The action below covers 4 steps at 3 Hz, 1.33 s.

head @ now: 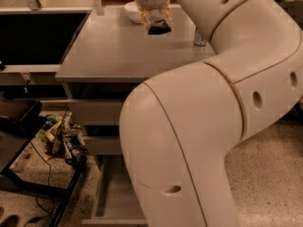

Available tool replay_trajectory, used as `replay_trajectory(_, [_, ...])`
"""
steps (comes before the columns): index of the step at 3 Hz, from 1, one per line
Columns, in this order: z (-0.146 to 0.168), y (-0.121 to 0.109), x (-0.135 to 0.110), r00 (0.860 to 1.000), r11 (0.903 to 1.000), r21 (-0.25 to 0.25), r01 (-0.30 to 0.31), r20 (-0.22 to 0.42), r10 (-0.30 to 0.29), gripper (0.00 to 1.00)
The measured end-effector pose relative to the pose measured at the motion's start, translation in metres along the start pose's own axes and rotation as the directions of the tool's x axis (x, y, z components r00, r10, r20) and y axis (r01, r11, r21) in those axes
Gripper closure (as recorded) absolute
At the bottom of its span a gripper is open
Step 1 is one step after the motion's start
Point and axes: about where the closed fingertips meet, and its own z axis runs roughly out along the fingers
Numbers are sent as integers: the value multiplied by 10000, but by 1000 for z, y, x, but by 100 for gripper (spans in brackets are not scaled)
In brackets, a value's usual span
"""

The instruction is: Place rxbar blueberry into bottom drawer

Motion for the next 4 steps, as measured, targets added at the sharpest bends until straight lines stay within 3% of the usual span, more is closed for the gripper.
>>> replay_trajectory(1, [7, -6, 2, 9999, 9997, -171, -158, -32, 158, 100])
replay_trajectory(2, [7, -37, 24, 9968, 9925, -931, -786, 46, 794, 100])
replay_trajectory(3, [0, -82, 67, 9848, 9747, -1485, -1670, 218, 1721, 100])
replay_trajectory(4, [10, -110, 116, 9789, 9637, -1793, -1979, 158, 2039, 100])
